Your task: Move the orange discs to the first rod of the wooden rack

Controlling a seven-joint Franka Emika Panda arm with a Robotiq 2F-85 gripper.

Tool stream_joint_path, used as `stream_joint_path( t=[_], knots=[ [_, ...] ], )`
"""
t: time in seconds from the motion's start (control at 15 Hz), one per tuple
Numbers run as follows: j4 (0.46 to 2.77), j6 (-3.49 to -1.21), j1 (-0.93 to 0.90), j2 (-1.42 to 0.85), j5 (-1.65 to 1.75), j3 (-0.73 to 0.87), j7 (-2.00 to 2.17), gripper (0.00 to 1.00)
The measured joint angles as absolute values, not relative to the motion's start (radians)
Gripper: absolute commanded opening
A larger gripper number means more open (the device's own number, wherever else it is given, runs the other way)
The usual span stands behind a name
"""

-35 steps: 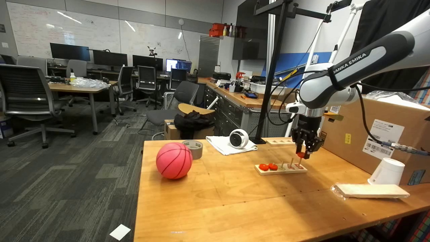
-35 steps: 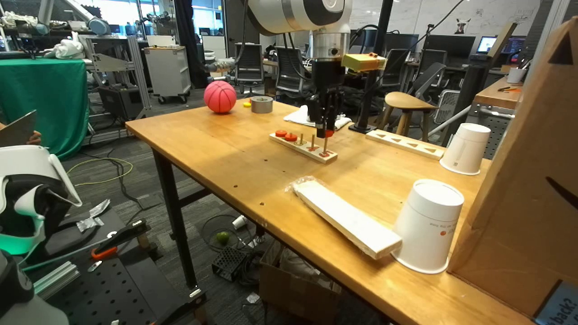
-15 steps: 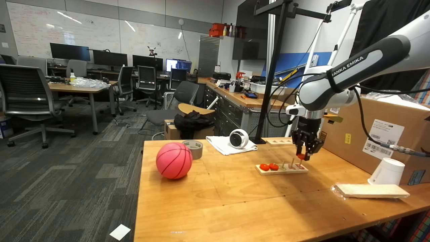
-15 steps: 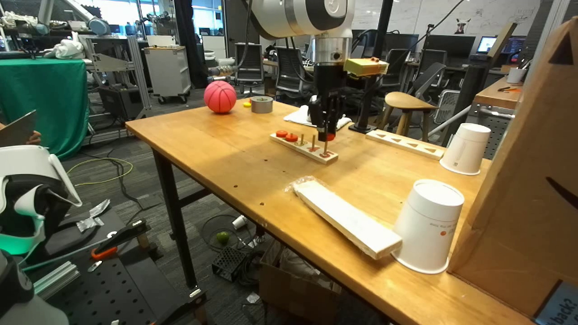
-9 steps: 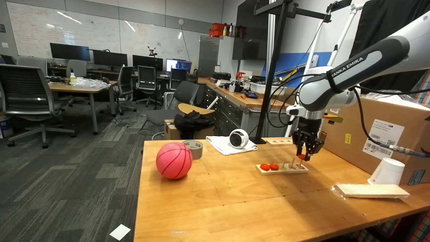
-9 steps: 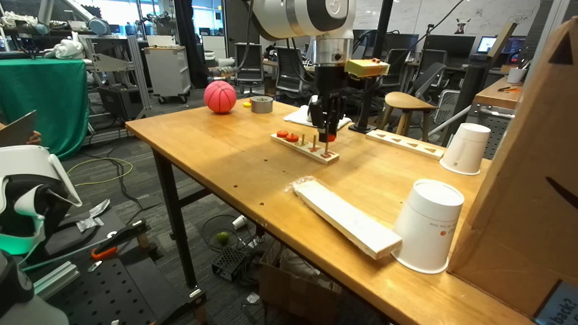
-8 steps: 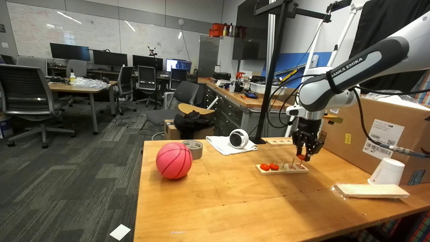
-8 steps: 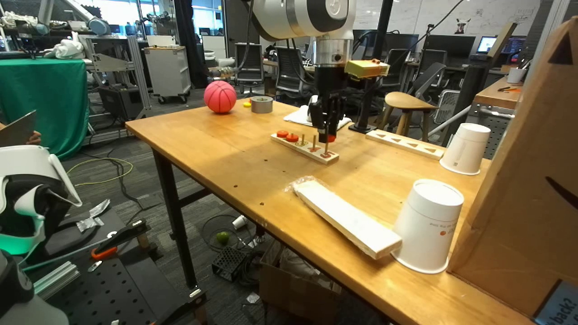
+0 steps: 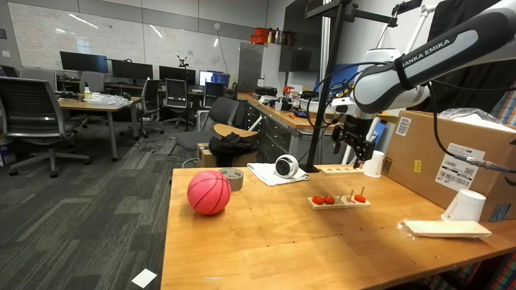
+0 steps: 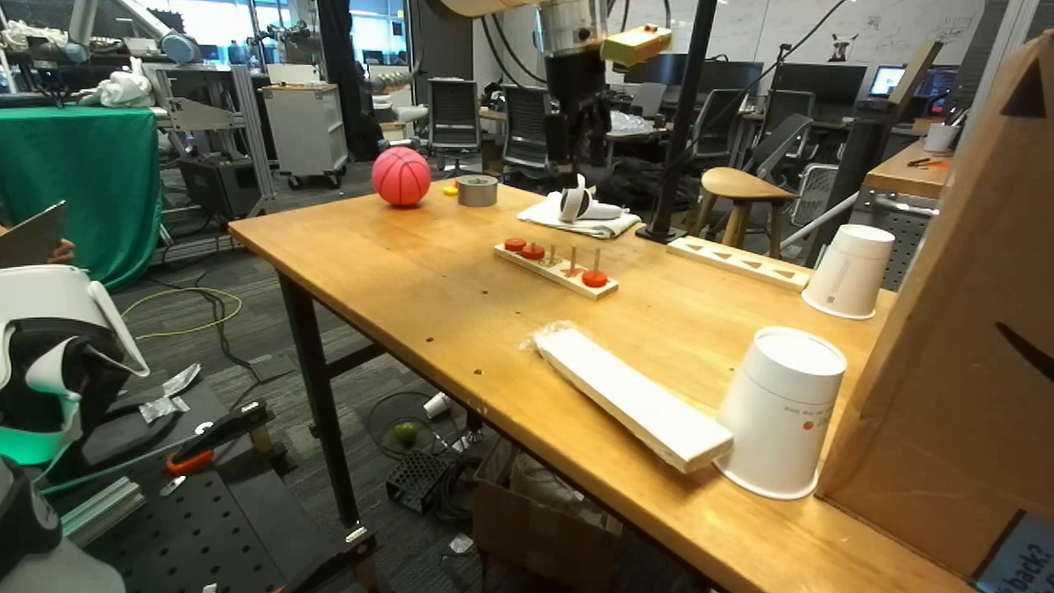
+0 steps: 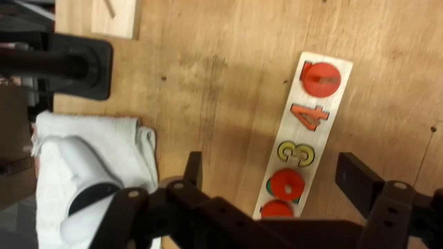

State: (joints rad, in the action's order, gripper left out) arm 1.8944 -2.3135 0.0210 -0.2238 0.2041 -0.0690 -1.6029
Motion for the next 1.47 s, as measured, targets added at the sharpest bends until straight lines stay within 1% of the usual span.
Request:
stream_joint_path(
  t=[0.2, 0.47, 1.47],
  knots=[
    [1.894, -2.318, -0.032, -0.218, 0.204, -0.113, -1.603, 1.00],
    [1.895, -2.318, -0.061, -0.249, 0.204, -0.132, -1.603, 1.00],
    [1.916, -2.270, -0.029, -0.357, 0.168, -0.128, -1.603, 1.00]
  ],
)
